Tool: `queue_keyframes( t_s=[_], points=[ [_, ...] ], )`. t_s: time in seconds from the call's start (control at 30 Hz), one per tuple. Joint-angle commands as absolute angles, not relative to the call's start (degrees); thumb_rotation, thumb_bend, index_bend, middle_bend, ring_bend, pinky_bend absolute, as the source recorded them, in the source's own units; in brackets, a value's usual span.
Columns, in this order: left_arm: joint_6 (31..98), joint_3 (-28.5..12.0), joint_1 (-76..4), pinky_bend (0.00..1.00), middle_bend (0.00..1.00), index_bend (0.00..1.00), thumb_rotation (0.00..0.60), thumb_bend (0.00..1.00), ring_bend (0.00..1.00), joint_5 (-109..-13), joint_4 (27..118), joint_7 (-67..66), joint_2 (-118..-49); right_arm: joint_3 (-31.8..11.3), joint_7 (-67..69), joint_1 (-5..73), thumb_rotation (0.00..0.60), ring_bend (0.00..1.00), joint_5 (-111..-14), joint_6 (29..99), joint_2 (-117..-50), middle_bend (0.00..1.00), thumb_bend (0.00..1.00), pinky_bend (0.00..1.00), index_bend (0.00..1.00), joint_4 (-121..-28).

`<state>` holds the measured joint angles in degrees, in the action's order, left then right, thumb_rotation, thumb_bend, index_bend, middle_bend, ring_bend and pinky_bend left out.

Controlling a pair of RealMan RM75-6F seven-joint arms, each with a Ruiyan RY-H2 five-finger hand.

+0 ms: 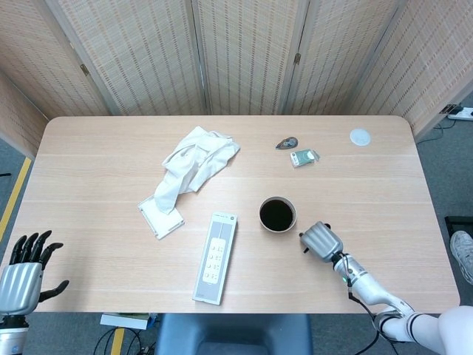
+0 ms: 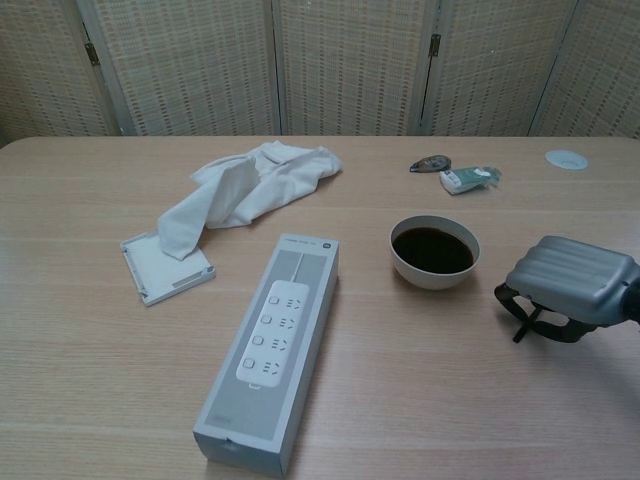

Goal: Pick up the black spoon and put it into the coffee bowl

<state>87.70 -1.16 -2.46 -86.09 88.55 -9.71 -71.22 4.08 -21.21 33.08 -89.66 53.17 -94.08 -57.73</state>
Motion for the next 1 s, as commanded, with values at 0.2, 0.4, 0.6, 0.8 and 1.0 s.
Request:
queue_keyframes(
  t_s=[0.2,0.4,0.6,0.8,1.0],
  points=[
    [87.8,-1.1,-2.2,0.07,0.11,0.29,0.6,0.14,0.08,-85.9,88.4,-9.6,-71.2,4.2,-20.8,33.3,0.6,1.0,-90.0,52.9,-94.8,0.98,0.27,1.0,0.52,-56.7],
    [87.8,-1.2,-2.2,0.07,0.11,0.29,0.6,0.14,0.08,-85.8,88.2,-9.5,-71.2,4.1,-20.3,33.5,0.6,1.0,-90.0,52.7,-95.3,0.98,0.28,1.0,0.52,-56.2],
    [87.8,-1.2,-2.1,0.07,0.11,0.29,0.6,0.14,0.08,-85.9,88.2,-9.5,-71.2,4.3,-18.3,33.6,0.6,1.0,-90.8,53.9,-94.7,0.98,0.33,1.0,0.59,-56.3],
    [88.0,-1.3,-2.2,0.07,0.11,0.29,0.6,0.14,0.08,-86.2,89.0,-10.2,-71.0,4.1,-13.8,32.8,0.6,1.0,-92.0,57.7,-92.2,0.98,0.35,1.0,0.61,-58.0],
    [88.0,-1.2,-2.3,0.07,0.11,0.29,0.6,0.14,0.08,-86.5,89.8,-10.9,-70.7,3.3,-5.7,31.9,0.6,1.0,-93.0,63.1,-86.9,0.98,0.36,1.0,0.64,-64.2]
  ],
)
